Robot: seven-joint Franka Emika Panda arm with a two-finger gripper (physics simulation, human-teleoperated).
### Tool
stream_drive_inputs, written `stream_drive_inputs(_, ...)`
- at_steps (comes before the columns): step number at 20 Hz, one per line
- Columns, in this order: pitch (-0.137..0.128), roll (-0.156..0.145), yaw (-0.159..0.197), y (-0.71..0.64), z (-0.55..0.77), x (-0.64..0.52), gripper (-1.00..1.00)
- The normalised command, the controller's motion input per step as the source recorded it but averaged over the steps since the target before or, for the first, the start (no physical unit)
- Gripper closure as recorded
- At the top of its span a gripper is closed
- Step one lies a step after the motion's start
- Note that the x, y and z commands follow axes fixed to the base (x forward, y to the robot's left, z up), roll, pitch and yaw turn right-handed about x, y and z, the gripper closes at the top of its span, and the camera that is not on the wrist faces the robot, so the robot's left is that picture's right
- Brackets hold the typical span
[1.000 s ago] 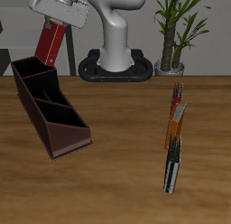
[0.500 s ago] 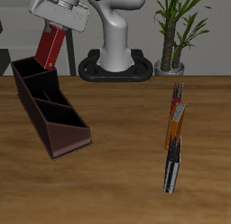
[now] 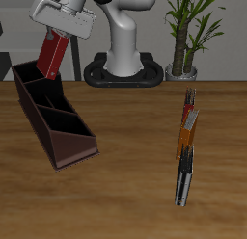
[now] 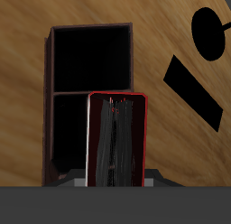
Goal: Place the right red book into the right desk caddy's back compartment
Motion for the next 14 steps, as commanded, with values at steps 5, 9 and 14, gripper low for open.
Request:
stream_drive_inputs(5,0.018,-0.009,-0.015,-0.07,-0.06,0.14,1.0)
stream_drive_inputs(9,-0.002,0.008,-0.001,-0.02,-0.01,0.07,1.0)
stream_drive_inputs(14,0.016,0.024,0.002,0.04,-0.11,0.12,1.0)
